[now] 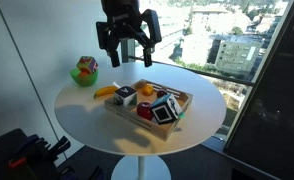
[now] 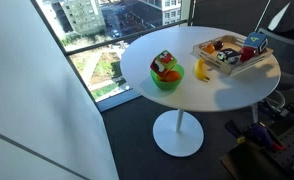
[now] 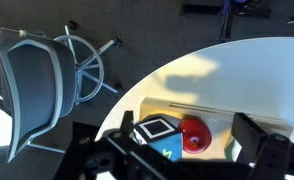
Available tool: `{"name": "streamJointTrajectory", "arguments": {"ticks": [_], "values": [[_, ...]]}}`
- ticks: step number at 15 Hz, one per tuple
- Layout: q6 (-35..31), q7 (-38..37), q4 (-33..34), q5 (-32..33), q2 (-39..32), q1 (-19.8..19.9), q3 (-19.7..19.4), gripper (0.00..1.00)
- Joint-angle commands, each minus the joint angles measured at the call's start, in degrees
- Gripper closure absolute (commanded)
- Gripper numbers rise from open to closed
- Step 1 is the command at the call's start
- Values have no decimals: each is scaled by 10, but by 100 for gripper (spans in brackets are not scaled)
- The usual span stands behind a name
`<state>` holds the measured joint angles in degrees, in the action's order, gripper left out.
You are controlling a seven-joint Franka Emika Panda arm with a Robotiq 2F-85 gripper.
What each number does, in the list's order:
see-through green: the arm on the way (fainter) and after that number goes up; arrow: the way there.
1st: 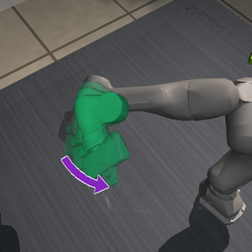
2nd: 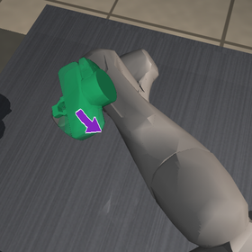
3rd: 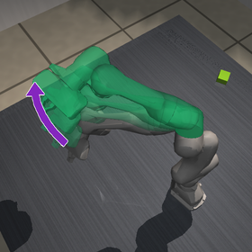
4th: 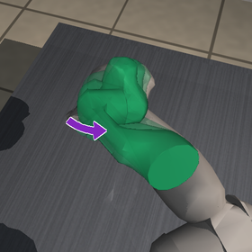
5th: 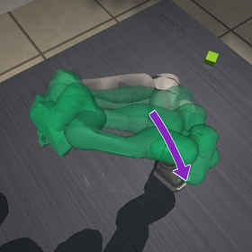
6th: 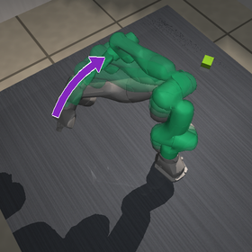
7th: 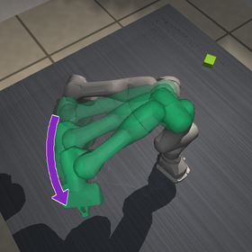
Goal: Remove the plushy cube with letter A from the crate and put it on the table
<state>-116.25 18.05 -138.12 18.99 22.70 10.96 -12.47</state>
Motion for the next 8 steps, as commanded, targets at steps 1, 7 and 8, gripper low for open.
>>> {"name": "streamJointTrajectory", "arguments": {"ticks": [1, 7, 8], "values": [[1, 0, 2, 0, 0, -1, -1, 0], [0, -1, 3, 0, -2, -2, 0, 0], [-1, 0, 4, -1, -4, -4, 1, 0]]}}
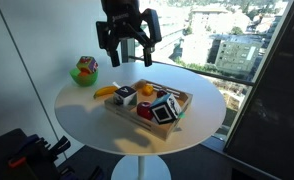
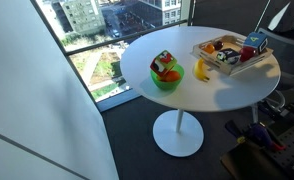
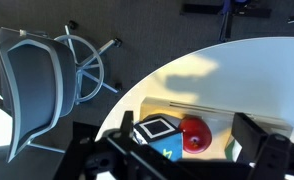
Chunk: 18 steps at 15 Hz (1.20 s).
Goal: Remove the plushy cube with letter A from the crate and put it on the table
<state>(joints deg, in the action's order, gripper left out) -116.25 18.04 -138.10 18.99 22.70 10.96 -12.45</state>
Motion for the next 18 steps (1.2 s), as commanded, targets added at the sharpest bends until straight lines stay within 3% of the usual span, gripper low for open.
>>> {"name": "streamJointTrajectory", "arguments": {"ticks": [1, 7, 18], "values": [[-2, -1, 4, -2, -6, -6, 2, 0], [-13, 7, 7, -14, -20, -27, 8, 0], [-76, 84, 2, -132, -63, -74, 1, 0]]}}
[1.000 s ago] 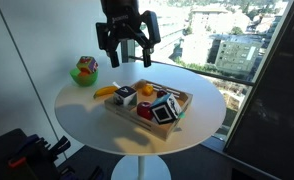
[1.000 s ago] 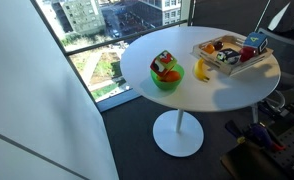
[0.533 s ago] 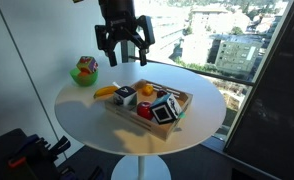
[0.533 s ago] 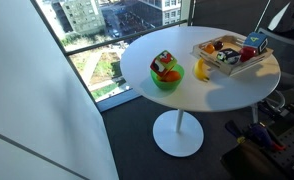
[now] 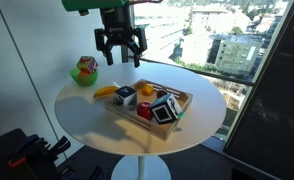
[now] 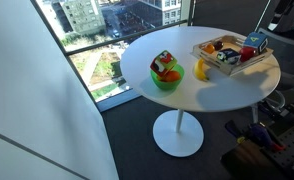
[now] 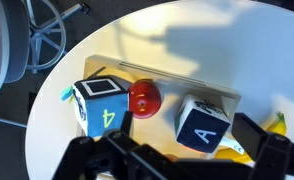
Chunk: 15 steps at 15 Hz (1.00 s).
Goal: Remove the plushy cube with letter A from the crate and put it on the table
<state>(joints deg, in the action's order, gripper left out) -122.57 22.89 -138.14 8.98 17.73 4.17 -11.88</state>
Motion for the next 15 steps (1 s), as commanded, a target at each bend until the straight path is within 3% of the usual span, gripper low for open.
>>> {"name": "streamJointTrajectory", "arguments": {"ticks": [1, 4, 15], "values": [[-16, 42, 2, -42, -18, -7, -4, 0], [-23, 32, 0, -57, -35, -4, 1, 0], [-73, -115, -6, -58, -80, -1, 43, 0]]}}
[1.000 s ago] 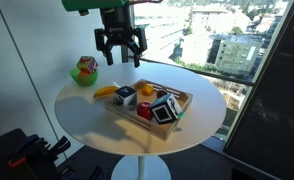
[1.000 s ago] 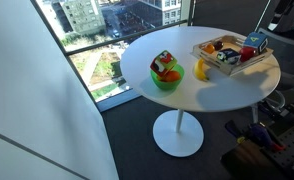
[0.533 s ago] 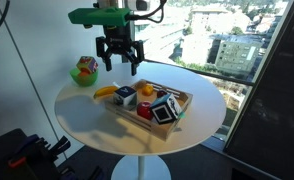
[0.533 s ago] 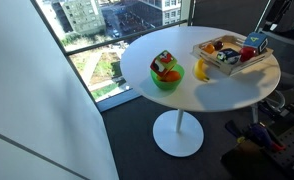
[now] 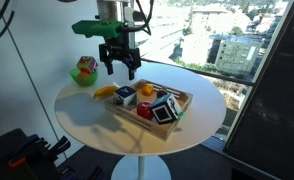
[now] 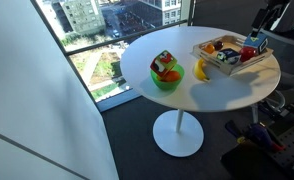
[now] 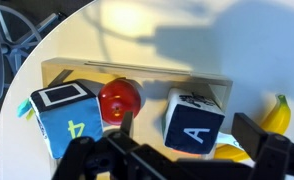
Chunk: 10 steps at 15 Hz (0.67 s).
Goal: Remove the plushy cube with letter A from the crate and put it on the table
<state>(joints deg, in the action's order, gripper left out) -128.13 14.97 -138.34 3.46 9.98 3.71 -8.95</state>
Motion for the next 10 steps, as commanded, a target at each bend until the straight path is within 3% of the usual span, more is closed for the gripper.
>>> {"name": "streamJointTrajectory", "arguments": {"ticks": [1, 10], "values": [[-19, -43, -4, -1, -3, 4, 16, 0], [-9, -36, 1, -1, -7, 5, 19, 0]]}}
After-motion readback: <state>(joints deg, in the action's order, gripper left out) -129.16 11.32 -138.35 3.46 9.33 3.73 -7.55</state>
